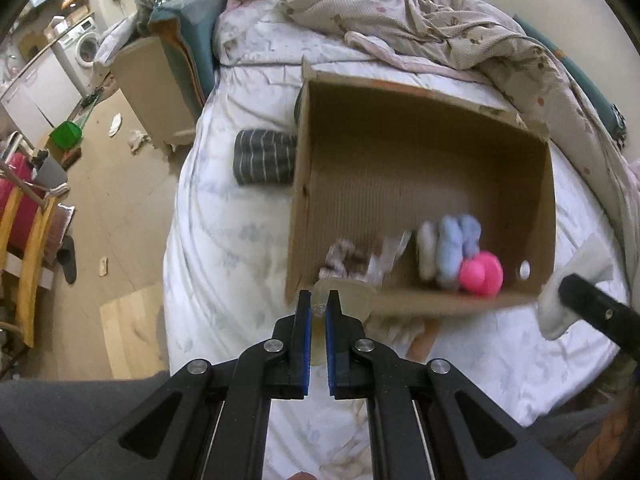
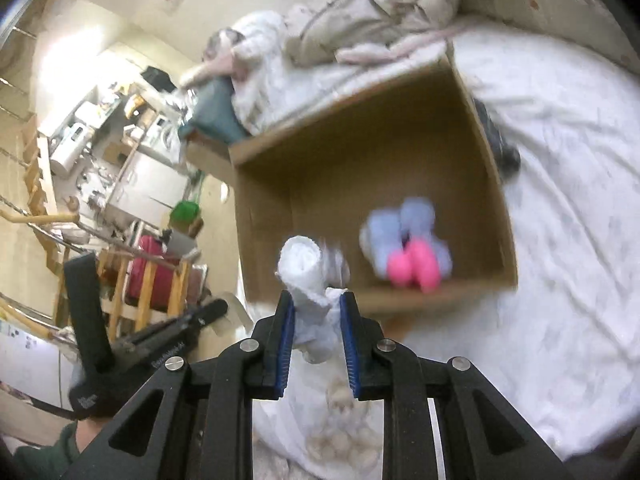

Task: Organize soft objects
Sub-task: 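Lower the white tissue into the box and open the right tool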

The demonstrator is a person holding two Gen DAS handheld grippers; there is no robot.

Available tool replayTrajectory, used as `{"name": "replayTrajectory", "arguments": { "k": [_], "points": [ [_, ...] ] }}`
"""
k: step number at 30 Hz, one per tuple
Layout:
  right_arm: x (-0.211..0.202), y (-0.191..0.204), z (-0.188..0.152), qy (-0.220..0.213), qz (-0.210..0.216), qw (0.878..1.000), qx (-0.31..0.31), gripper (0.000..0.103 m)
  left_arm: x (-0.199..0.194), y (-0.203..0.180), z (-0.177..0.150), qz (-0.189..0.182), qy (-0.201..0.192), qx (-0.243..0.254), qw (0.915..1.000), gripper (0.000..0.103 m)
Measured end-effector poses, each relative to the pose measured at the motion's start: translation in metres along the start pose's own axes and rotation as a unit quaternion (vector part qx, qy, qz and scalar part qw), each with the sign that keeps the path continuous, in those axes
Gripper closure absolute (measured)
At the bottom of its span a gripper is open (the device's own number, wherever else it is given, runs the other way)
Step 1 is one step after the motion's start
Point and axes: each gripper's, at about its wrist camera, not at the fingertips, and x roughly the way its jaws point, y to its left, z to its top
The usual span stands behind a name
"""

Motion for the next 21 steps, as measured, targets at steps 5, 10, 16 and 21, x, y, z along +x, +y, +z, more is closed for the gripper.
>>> {"name": "replayTrajectory", "arguments": {
  "k": [5,10,16,21],
  "points": [
    [0.009,-0.006,0.035,-0.009,-0.029,0.999,-0.034,0.079,0.011,-0.018,0.023,0.015,-0.011,-0.003,0.9998,0.097],
    [0.019,-0.032,0.041,-0.012,-0.043,0.999,-0.023,0.079,0.036,-0.030,0.032,0.040,-0.002,-0.011,0.9991,0.097],
    [0.031,-0.039,0.046,0.008,-0.042,0.999,-0.014,0.079,0.053,-0.036,0.036,0.061,0.001,-0.038,0.9974,0.097],
    [0.031,-0.046,0.050,0.010,-0.043,0.999,-0.004,0.079,0.066,-0.041,0.045,0.080,0.001,-0.023,0.9965,0.097]
  ]
}}
